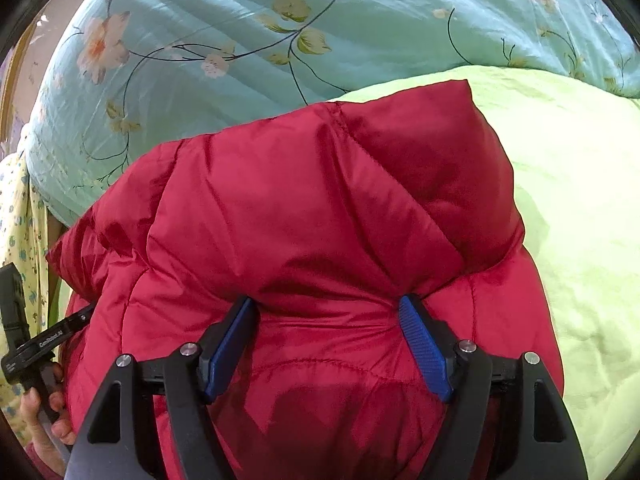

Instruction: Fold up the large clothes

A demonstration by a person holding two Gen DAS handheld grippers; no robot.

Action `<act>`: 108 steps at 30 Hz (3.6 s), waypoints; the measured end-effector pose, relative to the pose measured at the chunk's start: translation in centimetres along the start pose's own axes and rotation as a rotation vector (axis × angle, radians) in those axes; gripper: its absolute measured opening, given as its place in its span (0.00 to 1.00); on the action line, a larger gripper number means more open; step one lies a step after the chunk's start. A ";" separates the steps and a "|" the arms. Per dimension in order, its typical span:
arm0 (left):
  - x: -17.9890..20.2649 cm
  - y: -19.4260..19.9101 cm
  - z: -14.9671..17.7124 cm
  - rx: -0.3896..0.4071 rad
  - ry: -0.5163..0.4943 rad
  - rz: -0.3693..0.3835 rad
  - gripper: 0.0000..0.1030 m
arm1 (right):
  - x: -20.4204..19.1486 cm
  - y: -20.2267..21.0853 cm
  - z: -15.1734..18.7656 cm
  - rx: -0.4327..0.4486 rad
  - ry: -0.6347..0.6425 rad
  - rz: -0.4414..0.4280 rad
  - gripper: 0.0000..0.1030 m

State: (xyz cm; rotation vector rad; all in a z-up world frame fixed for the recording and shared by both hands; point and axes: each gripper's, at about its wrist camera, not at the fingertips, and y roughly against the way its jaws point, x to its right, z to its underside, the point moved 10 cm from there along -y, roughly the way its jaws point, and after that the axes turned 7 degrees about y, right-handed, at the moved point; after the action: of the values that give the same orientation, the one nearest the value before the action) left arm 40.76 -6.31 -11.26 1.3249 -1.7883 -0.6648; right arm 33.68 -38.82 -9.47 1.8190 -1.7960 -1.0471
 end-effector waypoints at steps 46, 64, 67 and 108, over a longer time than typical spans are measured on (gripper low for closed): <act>-0.1 8.5 3.8 0.090 -0.045 0.077 0.59 | 4.5 11.2 5.8 0.064 -0.043 -0.007 0.77; -7.8 7.3 4.0 0.037 0.171 0.212 0.74 | 6.3 9.4 6.6 0.025 -0.134 -0.083 0.80; -8.0 6.2 4.1 0.008 0.217 0.282 0.74 | 6.5 8.9 6.8 0.013 -0.160 -0.110 0.80; -2.7 14.6 12.1 -0.071 0.177 0.528 0.51 | -0.2 14.4 12.2 -0.106 -0.152 -0.380 0.44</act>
State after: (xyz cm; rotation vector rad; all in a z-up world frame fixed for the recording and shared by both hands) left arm 23.27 0.32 -7.12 0.7818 -1.8396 -0.3045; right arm 14.95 -37.48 -7.03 2.1132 -1.4690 -1.4245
